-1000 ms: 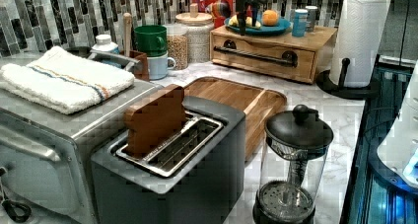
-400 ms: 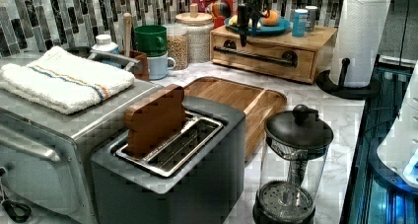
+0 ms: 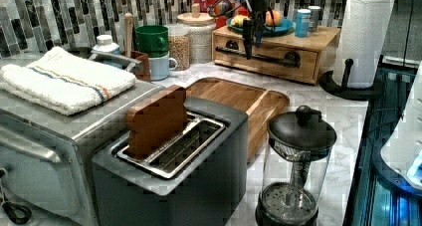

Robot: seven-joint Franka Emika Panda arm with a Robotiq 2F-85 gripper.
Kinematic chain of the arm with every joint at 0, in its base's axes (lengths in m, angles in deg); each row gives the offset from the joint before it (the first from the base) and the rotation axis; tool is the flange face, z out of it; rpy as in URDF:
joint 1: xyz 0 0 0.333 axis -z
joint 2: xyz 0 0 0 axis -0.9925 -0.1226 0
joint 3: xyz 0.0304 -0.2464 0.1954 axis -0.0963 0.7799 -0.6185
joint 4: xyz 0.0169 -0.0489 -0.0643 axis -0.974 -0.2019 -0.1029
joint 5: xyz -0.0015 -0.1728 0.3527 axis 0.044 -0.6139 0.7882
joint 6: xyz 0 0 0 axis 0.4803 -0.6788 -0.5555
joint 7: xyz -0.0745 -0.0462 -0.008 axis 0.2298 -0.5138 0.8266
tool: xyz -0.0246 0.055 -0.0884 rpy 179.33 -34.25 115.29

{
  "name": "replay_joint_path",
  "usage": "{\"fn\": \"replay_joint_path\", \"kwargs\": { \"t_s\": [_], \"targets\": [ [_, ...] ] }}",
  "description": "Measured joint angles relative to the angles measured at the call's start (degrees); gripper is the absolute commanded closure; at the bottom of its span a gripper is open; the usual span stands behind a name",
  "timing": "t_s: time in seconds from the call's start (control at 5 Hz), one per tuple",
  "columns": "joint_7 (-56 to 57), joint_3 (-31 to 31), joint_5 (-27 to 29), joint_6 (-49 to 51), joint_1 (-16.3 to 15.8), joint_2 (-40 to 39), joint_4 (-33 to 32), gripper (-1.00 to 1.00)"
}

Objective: Open the drawer.

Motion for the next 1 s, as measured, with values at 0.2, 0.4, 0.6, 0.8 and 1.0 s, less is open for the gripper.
{"fn": "replay_joint_path", "kwargs": {
  "t_s": [0.2, 0.4, 0.6, 0.8, 1.0],
  "targets": [
    [-0.7, 0.0, -0.4, -3.9, 0.7, -0.8, -2.1, -1.0],
    [-2.1, 0.0, -0.4, -3.6, 1.1, -1.9, -2.9, -1.0],
    [-3.7, -0.2, 0.1, -3.6, 1.1, -2.5, -3.0, -1.0],
    [-6.9, -0.2, 0.0, -3.8, 1.1, -2.6, -2.9, -1.0],
    [-10.4, -0.5, -2.1, -3.9, 1.0, -2.6, -2.9, -1.0]
  ]
}}
